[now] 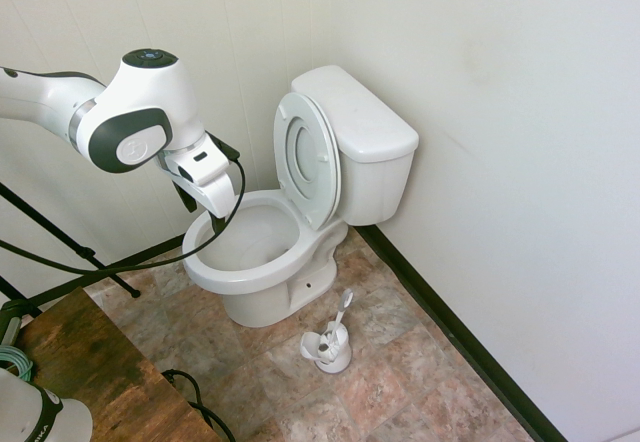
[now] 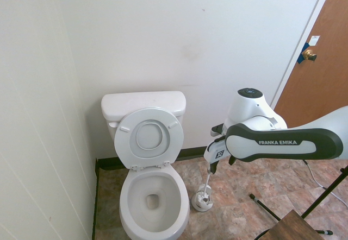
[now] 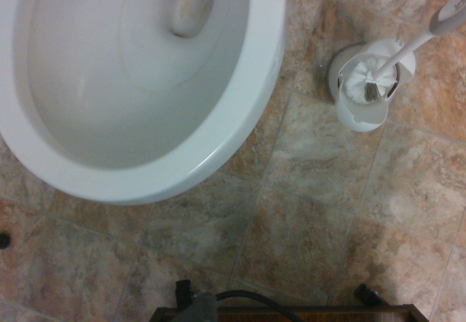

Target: Clean the toilet

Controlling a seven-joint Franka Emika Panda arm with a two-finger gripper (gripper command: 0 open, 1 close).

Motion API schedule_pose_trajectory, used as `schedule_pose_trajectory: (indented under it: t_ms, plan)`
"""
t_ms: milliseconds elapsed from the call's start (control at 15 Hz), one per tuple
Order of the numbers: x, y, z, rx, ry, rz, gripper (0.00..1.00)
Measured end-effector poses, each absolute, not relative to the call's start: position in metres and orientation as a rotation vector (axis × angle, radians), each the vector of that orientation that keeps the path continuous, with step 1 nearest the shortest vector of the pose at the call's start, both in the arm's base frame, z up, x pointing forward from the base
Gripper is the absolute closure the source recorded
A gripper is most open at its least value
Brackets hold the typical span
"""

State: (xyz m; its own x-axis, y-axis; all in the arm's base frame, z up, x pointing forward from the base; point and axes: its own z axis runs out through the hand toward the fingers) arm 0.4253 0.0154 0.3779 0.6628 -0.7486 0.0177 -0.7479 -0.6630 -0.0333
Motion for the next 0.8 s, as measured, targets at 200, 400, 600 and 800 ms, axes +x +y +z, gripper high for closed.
schedule_pose_trajectory:
  t_ms: [200, 400, 600, 800]
  plan:
    - [0.431, 0.014, 0.378, -2.831, 1.286, -0.075, 0.00]
    - [0.456, -0.010, 0.373, -2.761, 1.384, -0.116, 0.00]
    - [0.492, -0.049, 0.346, -2.707, 1.502, -0.115, 0.00]
    - [0.532, -0.075, 0.301, -2.686, 1.568, -0.066, 0.00]
